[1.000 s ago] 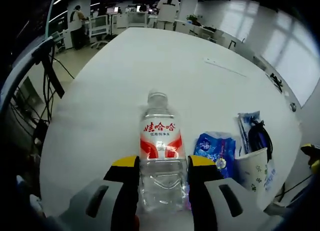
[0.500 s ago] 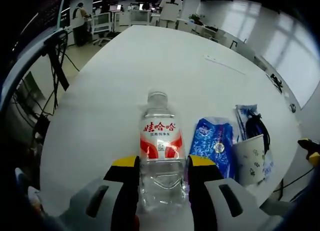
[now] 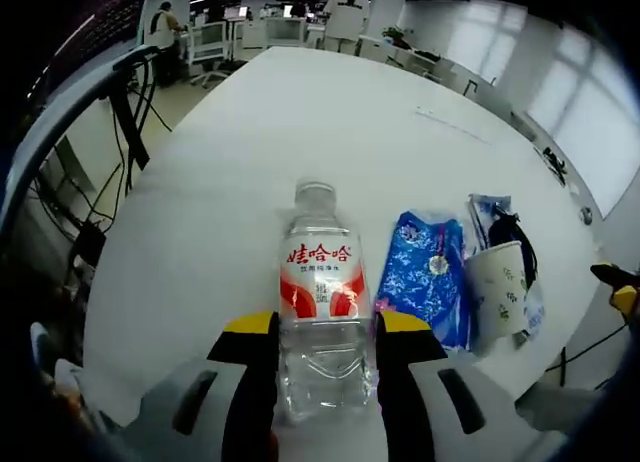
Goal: Arrange the tabletop items into an orderly group along one side of the table until the central work area is clear of visible clutter.
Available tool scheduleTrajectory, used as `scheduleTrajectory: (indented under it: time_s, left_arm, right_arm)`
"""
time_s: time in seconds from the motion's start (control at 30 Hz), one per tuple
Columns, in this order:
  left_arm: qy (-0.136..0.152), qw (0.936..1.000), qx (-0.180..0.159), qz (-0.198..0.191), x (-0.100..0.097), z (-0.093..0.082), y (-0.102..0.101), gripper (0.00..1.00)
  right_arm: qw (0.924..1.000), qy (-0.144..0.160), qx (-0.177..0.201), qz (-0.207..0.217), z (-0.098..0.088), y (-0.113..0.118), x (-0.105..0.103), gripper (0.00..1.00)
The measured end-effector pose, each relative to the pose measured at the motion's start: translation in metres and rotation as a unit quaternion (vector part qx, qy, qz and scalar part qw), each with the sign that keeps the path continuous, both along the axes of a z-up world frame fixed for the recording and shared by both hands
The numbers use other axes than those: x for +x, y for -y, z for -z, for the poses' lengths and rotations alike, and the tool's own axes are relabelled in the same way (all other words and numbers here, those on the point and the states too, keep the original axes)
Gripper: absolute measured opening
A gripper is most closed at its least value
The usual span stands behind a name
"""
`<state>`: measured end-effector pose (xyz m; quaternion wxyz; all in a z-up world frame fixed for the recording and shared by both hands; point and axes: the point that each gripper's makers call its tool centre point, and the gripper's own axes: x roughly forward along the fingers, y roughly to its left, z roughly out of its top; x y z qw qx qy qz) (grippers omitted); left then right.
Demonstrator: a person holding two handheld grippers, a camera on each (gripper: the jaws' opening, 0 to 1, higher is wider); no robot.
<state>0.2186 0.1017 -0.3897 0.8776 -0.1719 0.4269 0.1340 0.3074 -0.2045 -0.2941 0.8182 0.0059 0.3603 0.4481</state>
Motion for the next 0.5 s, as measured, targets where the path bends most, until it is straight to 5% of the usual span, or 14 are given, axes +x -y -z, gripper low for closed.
scheduleTrajectory:
  time_s: [0.5]
  left_arm:
    - [-0.004, 0.9999, -0.005, -0.009, -0.017, -0.001, 0.004, 0.38]
  right_arm:
    - [0.9999, -0.001, -0.006, -0.013, 0.002, -0.005, -0.002, 0.64]
